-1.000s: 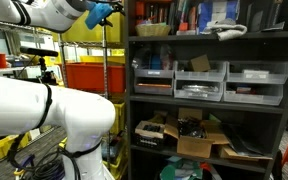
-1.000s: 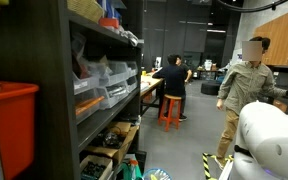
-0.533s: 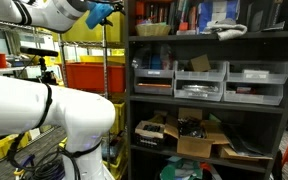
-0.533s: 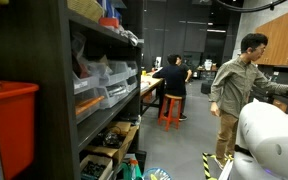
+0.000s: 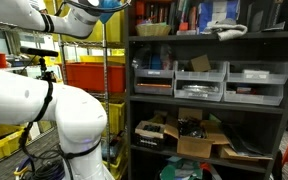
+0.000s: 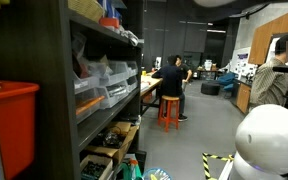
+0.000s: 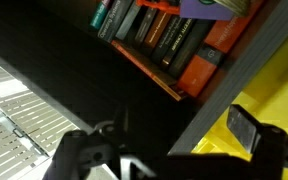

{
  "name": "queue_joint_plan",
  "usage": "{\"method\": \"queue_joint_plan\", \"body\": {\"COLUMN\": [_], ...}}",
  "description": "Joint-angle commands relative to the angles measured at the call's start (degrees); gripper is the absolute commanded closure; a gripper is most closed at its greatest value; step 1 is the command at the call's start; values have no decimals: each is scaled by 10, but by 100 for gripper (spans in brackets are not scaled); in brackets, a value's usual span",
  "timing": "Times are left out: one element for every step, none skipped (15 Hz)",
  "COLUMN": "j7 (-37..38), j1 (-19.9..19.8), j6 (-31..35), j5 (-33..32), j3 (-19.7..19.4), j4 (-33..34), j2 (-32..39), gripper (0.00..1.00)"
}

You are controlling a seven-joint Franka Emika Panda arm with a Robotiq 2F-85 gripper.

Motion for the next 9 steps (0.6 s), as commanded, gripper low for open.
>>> {"method": "queue_joint_plan", "body": {"j7": [-4,-4,-4,-4,-4,-4,-4,-4,-4], "j1": [1,1,1,1,1,1,1,1,1], "j6": [-1,-1,-1,-1,-1,-1,-1,-1,-1], "j5": [3,3,3,3,3,3,3,3,3], "j3": [-1,-1,-1,-1,-1,-1,-1,-1,-1], "j4": [0,0,0,0,0,0,0,0,0], "j2": [0,0,0,0,0,0,0,0,0], "gripper": [0,0,0,0,0,0,0,0,0]}}
